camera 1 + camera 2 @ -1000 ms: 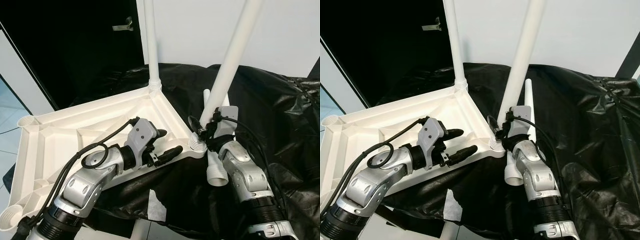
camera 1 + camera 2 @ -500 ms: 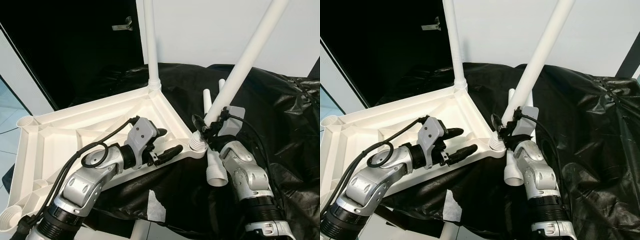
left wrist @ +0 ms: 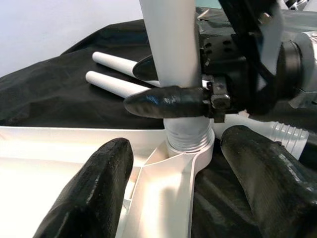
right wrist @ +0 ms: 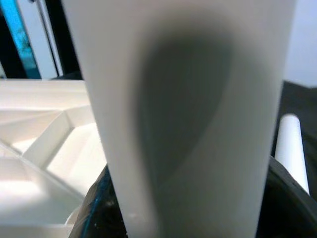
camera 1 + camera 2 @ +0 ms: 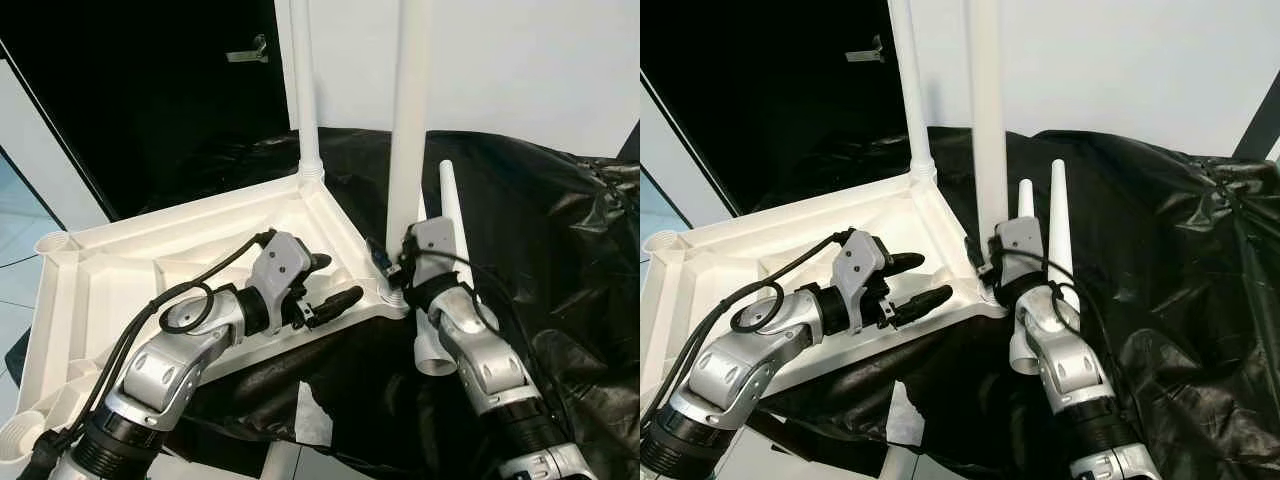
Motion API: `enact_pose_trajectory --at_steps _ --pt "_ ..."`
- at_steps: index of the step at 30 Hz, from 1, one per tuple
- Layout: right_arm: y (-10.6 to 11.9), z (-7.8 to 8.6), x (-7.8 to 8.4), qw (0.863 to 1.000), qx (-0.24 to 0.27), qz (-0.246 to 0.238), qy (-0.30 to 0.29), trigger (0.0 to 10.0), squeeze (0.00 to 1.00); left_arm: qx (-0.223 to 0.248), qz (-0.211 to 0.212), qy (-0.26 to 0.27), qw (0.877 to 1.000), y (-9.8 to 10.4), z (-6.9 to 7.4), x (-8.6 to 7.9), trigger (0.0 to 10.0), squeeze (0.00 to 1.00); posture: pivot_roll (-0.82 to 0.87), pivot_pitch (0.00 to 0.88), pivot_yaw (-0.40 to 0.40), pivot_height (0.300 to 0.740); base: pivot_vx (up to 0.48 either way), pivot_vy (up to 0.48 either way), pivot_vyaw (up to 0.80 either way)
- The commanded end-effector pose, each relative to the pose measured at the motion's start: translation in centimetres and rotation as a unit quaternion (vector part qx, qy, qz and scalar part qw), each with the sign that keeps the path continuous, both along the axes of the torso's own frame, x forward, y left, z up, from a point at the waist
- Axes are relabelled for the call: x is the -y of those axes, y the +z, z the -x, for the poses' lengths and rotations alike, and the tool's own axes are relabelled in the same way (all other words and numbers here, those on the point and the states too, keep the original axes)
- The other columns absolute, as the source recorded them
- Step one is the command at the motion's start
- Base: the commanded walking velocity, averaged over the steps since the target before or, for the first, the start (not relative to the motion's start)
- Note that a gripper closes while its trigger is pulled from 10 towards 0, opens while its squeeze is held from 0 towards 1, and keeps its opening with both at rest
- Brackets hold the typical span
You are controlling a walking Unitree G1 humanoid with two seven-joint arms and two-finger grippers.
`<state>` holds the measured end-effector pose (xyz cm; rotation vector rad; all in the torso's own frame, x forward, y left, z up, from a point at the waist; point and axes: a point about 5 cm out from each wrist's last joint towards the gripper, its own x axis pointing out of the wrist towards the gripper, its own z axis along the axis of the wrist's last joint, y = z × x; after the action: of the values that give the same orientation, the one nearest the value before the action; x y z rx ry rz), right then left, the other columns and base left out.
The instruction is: Building children table
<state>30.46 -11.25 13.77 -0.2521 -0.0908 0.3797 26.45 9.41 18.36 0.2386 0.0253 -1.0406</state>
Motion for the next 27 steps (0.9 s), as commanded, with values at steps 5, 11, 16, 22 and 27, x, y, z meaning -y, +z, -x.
enact_pose_trajectory --at_steps 5,11,16,22,27 --pt "-4.7 1.6 1.0 0.997 -0.069 0.041 0.002 10.0 0.00 0.003 -0.009 -0.021 1.000 0.3 0.1 -0.2 10.0 0.00 0.02 0.000 0.048 0.740 0.000 0.000 0.00" --pt "-4.6 1.8 1.0 0.998 -0.057 0.011 0.005 10.0 0.00 0.004 -0.010 -0.023 1.000 0.4 0.1 -0.2 10.0 0.00 0.02 0.000 0.050 0.740 0.000 0.000 0.00" --pt "-5.2 1.7 1.1 0.995 -0.096 -0.037 -0.009 10.0 0.00 0.005 -0.011 -0.023 1.000 0.4 0.1 -0.2 10.0 0.00 0.02 0.000 0.049 0.740 0.000 0.000 0.00" --pt "-5.4 1.1 1.5 0.985 -0.149 -0.076 -0.035 10.0 0.00 0.006 -0.011 -0.023 1.000 0.5 0.1 -0.2 10.0 0.00 0.03 0.000 0.051 0.740 0.000 0.000 0.00" --pt "-5.1 0.5 1.7 0.979 -0.179 -0.091 -0.045 10.0 0.00 0.007 -0.011 -0.025 1.000 0.5 0.2 -0.2 10.0 0.00 0.02 0.000 0.048 0.740 0.000 0.000 0.00"
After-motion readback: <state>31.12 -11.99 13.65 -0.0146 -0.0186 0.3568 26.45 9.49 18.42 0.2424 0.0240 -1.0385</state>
